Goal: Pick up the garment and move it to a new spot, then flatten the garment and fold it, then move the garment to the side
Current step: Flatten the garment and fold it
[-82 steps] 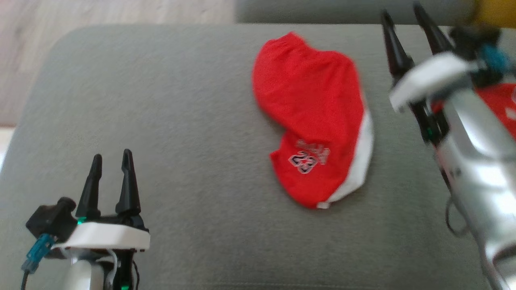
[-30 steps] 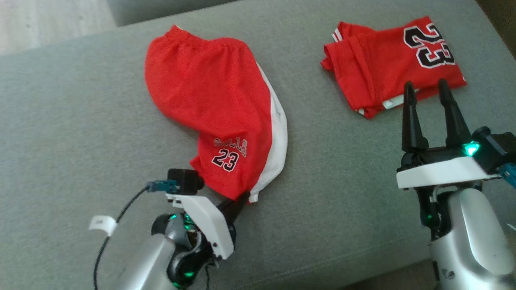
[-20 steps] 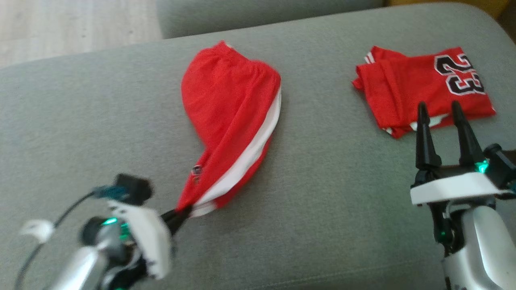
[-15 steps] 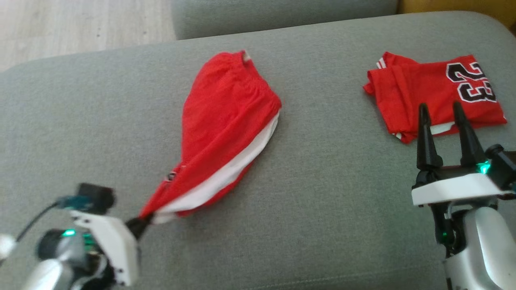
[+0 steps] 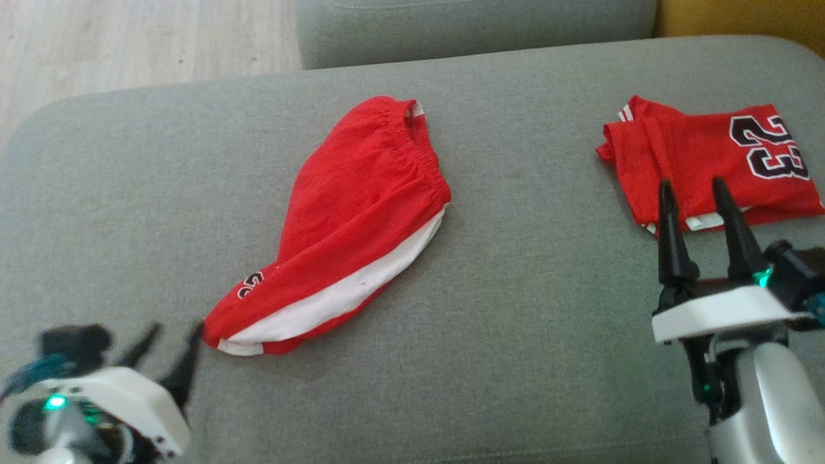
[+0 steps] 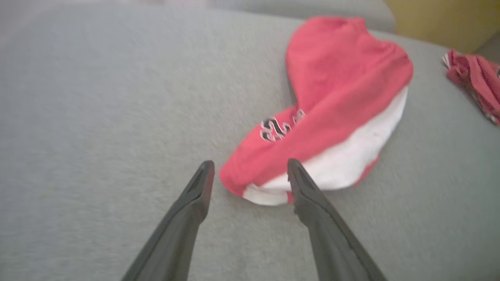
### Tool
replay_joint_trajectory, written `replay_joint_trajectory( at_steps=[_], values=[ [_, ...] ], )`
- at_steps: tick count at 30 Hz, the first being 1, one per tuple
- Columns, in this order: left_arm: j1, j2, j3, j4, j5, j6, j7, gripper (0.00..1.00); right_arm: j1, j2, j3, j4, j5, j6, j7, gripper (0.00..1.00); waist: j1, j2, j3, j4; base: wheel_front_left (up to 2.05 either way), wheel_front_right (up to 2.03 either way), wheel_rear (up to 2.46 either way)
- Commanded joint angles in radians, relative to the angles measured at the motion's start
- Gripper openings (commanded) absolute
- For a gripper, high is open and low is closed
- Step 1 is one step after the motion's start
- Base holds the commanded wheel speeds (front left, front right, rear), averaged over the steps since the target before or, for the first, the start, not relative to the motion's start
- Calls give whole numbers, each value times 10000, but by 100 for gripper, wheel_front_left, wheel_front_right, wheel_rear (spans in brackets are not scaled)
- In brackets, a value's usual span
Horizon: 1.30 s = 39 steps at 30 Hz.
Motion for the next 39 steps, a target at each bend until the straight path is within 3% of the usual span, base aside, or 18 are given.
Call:
replay_joint_trajectory(
  at_steps=[1,8,12,20,28,34,39],
  values=[
    [-364,261,814,-542,203,237,-556,100,-3,-16,231,-318,36,-7,9,100,0,0,-83,101,0,0,0],
    [-76,-570,1584,-1118,841,1289,-3057,100,385,64,490,-231,173,-7,-288,100,0,0,-342,476,0,0,0],
    [-98,-1167,1422,-652,1050,1461,-3906,100,512,30,887,29,109,-7,-393,100,0,0,-376,632,0,0,0],
    [-426,-1670,927,45,1083,1095,-4205,100,57,-265,1484,497,181,-7,-101,100,0,0,-270,964,0,0,0],
    [-1052,-1985,551,335,1060,701,-4307,100,-2331,-1300,3215,2501,1031,-7,2251,100,0,0,478,1875,0,0,0],
    [-1539,-2209,447,783,1031,478,-4386,100,-4530,-2048,5251,4480,3217,-7,3661,100,0,0,1114,2826,0,0,0],
    [-1715,-2279,484,1013,1052,387,-4430,100,-5252,-2485,6247,5509,4695,-7,4298,100,0,0,1261,3256,0,0,0]
  ],
)
